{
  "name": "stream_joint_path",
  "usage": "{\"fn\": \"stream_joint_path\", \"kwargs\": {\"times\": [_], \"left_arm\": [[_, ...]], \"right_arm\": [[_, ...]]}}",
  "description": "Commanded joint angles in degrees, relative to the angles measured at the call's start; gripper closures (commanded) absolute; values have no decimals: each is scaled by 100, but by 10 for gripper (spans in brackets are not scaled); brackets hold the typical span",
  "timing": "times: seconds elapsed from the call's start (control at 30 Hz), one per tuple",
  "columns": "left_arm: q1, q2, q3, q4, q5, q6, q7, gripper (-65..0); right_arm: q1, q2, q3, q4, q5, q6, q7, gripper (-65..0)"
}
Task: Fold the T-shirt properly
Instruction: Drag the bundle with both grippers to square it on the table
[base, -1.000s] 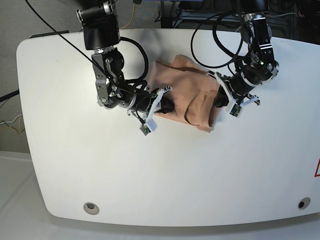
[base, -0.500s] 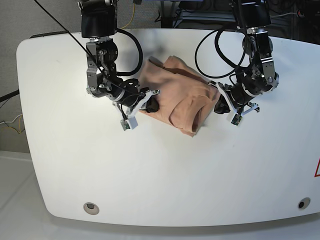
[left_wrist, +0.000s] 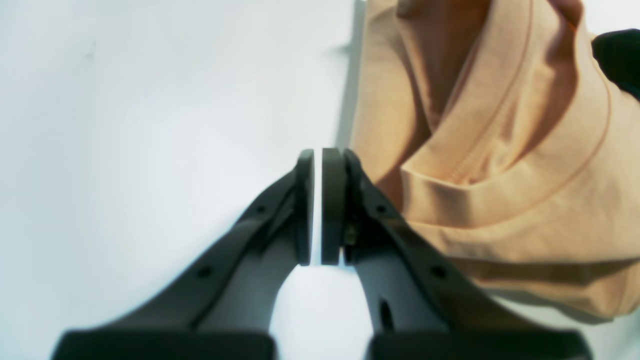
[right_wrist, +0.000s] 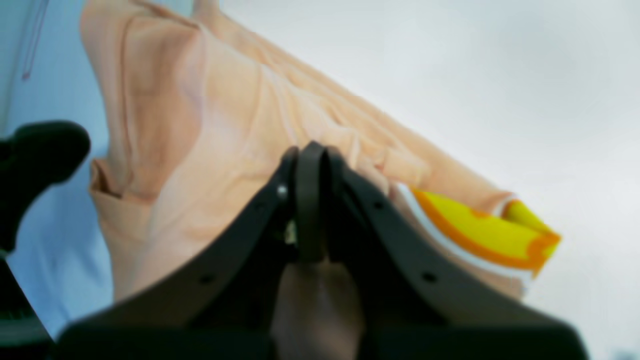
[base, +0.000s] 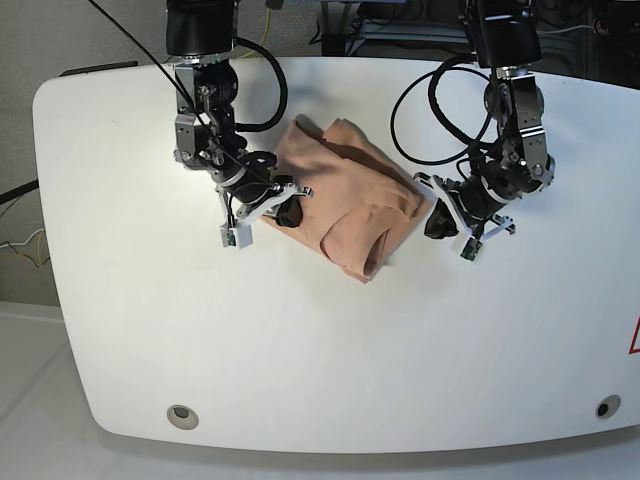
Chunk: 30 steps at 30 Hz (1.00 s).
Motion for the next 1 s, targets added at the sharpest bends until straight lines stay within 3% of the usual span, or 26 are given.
{"fn": "stream_joint_path", "kwargs": {"times": [0.0,0.23,0.7,0.97], "left_arm": [[-151,-57,52,62,34,-8,-163,-17],[-168,-66,87,97,114,-8,-163,-17],[113,-31,87,994,122,-8,215,-17],[183,-31,87,1459,122,-8,496,-17]], "right_arm": [[-68,-6,13,36,-108,-231,-28,-21],[-129,-199,13,115,-108,-574,113,-11],[196,-252,-31,739,-99,-609,-133,0],[416,-445,-49,1011,-108,-600,-274,0]]}}
